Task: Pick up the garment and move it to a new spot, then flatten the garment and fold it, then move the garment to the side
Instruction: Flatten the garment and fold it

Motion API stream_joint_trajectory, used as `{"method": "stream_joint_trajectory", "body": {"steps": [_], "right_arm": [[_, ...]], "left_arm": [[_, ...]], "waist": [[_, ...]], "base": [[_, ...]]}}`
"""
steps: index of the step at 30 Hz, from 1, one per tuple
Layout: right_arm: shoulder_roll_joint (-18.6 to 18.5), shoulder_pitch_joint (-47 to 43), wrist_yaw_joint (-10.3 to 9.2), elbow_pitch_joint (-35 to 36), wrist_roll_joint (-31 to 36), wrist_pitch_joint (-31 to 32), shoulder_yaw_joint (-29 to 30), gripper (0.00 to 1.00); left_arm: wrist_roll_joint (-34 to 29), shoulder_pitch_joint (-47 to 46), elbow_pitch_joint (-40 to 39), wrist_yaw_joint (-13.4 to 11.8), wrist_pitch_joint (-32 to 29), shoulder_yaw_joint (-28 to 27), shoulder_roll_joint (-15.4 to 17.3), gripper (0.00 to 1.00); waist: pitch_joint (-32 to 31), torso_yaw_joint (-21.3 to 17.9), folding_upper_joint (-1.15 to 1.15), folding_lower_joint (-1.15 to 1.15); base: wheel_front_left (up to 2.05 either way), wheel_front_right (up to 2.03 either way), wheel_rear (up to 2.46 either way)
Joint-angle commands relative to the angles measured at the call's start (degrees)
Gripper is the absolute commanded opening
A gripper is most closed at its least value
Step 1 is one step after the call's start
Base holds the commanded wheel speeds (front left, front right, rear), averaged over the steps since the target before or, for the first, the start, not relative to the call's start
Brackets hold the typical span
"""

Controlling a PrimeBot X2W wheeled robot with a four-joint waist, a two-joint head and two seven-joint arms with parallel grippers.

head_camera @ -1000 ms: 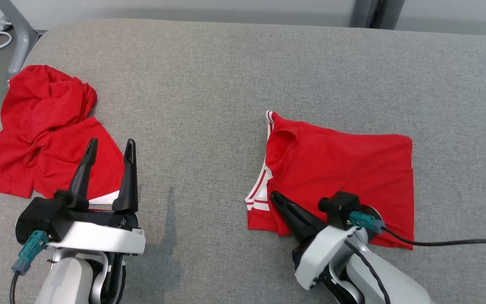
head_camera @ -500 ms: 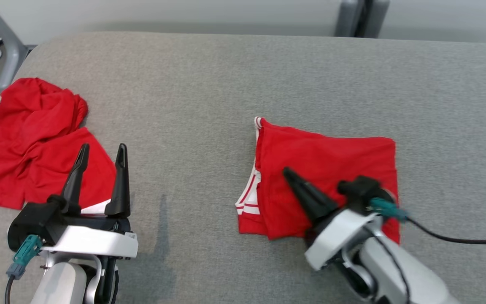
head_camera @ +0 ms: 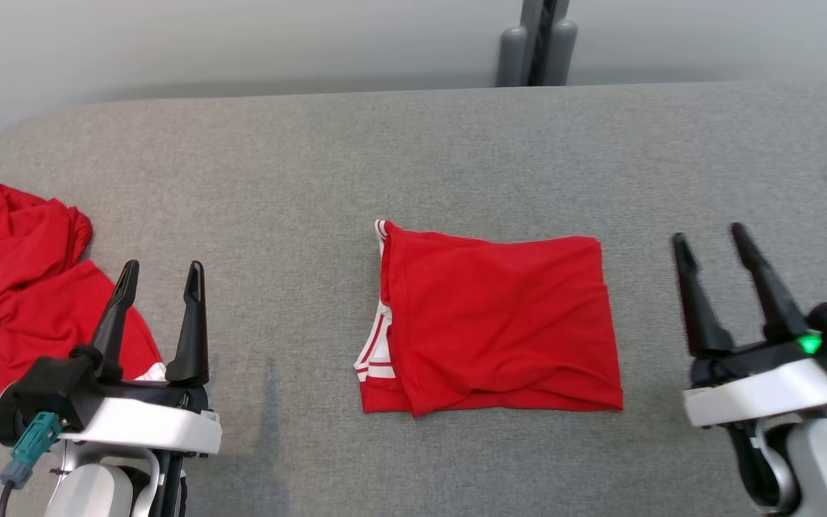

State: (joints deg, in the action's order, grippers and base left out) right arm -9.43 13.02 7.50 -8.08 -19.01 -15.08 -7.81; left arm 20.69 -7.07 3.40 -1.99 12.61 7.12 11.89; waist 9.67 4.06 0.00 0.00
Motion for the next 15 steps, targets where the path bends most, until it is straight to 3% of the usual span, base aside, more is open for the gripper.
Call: {"method": "stream_joint_trajectory", "body": {"steps": [1, 6, 15], "right_arm": [[-0.3, -1.3, -0.02, 1.2, 0.7, 0.6, 1.3, 1.0], [-0.3, -5.4, -0.01, 6.1, 1.7, 3.5, 5.9, 1.0], [-0.3, -11.1, -0.01, 10.7, 2.0, 7.7, 7.9, 1.0]], "left_arm": [[-0.3, 0.6, -0.5, -0.4, -0.2, -0.2, 0.5, 1.0], [-0.2, 2.5, -1.8, -0.8, -1.2, 0.1, 1.0, 1.0], [-0.2, 7.4, -4.3, -1.8, -2.9, 0.4, 1.8, 1.0]], "waist": [[-0.7, -0.8, 0.0, 0.0], [-2.5, -2.1, 0.0, 0.0], [-6.6, -3.1, 0.0, 0.0]], "base": [[0.0, 0.0, 0.0], [0.0, 0.0, 0.0], [0.0, 0.0, 0.0]]}}
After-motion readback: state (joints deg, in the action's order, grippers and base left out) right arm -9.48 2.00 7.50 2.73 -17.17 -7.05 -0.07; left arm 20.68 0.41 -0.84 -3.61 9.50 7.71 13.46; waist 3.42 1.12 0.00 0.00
